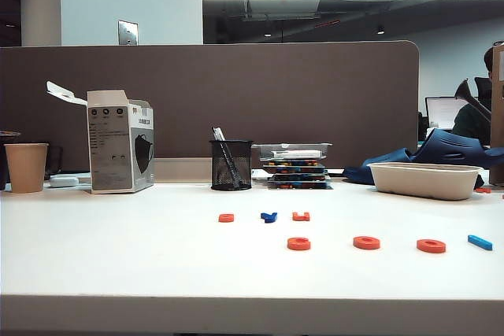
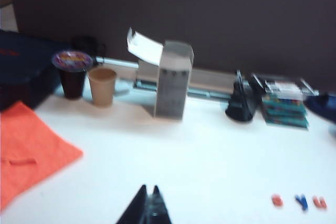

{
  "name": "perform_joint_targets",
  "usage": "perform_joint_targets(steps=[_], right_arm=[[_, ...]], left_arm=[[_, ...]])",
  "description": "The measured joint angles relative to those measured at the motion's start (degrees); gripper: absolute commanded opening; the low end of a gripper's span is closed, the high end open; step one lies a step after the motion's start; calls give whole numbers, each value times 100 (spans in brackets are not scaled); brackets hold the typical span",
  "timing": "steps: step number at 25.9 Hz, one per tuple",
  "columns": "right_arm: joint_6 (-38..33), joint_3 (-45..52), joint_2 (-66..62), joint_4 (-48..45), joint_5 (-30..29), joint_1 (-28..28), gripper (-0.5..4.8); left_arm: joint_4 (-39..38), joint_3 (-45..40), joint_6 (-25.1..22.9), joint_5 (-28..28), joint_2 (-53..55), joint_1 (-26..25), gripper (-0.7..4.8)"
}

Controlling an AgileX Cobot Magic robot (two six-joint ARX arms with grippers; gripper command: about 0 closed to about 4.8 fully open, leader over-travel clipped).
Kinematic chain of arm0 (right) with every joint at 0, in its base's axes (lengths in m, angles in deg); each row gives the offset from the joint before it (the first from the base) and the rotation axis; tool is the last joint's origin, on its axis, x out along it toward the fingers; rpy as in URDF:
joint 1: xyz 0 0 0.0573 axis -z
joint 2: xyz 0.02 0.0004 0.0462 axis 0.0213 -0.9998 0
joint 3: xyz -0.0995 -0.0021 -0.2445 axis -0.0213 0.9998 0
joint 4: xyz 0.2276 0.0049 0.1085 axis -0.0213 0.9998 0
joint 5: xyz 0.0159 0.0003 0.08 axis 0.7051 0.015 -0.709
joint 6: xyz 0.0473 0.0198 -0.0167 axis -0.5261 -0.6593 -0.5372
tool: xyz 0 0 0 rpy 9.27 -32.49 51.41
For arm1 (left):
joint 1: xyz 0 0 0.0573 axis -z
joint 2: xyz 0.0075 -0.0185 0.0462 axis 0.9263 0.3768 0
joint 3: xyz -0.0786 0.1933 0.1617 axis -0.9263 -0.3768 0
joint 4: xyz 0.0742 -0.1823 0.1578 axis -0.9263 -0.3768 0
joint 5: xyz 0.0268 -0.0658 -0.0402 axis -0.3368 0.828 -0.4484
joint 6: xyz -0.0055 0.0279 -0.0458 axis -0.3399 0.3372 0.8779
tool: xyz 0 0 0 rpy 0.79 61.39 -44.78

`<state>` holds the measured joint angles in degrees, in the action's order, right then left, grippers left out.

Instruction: Select the appropriate letters from the row of letter magnets placed on the table to arrange into the word "cool".

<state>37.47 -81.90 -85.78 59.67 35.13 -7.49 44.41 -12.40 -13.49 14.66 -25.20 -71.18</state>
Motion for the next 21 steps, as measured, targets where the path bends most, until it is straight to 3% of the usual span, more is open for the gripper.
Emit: perform_joint_targets(steps=[11, 14, 21], right_arm=[[-127, 1462, 824, -1517, 131, -26, -2], [-96, 1744, 1005, -1567, 138, -31, -2], [203, 2326, 1226, -2063, 247, -11, -2]], left_arm=[[525, -1615, 20, 212, -1241, 125, -5], [979, -1982, 37, 564, -1259, 127, -5], [2531, -2973, 326, 610, -1250, 125, -5]])
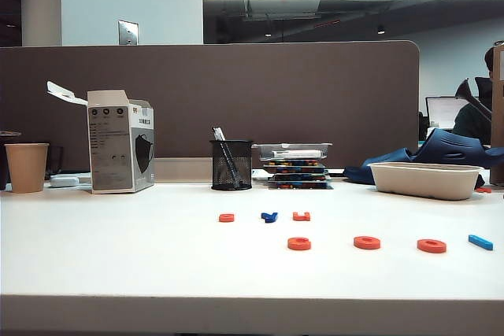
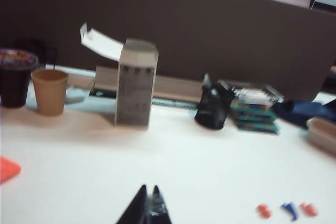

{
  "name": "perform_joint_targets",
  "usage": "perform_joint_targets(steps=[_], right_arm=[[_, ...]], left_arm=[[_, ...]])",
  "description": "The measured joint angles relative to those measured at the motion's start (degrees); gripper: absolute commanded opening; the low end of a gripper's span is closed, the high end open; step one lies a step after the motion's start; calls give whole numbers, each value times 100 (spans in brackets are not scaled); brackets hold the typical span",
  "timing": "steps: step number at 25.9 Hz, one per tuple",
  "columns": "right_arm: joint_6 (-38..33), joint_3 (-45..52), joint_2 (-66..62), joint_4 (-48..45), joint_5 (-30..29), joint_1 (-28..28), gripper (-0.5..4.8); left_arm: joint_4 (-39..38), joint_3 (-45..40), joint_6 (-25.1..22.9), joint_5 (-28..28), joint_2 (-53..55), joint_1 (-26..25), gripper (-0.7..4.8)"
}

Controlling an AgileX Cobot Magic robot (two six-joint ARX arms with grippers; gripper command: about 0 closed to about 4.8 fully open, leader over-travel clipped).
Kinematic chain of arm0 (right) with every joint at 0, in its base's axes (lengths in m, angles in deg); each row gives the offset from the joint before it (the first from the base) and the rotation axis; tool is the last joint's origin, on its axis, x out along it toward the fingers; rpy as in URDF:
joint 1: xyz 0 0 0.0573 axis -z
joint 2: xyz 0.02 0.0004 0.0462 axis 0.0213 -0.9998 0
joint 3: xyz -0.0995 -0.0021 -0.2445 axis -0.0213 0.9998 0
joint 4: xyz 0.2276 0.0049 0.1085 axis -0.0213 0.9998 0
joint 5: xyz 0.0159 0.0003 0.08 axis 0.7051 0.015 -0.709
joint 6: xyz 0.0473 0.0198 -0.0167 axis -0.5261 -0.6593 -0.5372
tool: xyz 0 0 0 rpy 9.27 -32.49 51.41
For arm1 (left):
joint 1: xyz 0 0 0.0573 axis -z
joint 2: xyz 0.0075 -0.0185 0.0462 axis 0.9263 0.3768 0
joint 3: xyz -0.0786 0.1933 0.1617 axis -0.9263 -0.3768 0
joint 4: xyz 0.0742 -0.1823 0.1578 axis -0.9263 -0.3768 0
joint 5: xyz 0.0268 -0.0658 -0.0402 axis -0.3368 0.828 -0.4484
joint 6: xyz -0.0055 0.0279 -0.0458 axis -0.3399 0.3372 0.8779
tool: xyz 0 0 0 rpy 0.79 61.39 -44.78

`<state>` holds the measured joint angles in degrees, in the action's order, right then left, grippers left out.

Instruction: Select the appropriate letters from the row of letter magnets placed on the table to arrange into the word "cool".

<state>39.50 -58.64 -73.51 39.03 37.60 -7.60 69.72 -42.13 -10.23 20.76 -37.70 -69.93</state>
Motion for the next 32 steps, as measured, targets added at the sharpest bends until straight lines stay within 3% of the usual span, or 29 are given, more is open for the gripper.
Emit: perform_joint_targets(steps=[3, 11, 16, 32], right_arm=[[127, 164, -2, -216, 7, 0, -2], [334, 219, -4, -291, 136, 0, -2], [420, 223, -2, -315, 155, 0, 0], [420, 223, -2, -313, 151, 0, 0]], left_arm=[[568, -835, -103, -61, 9, 0, -5], [2159, -1998, -221, -116, 7, -2, -5], [2284, -2046, -365, -144, 4, 0, -5], [2264, -2048, -199, -155, 4, -2, -5]])
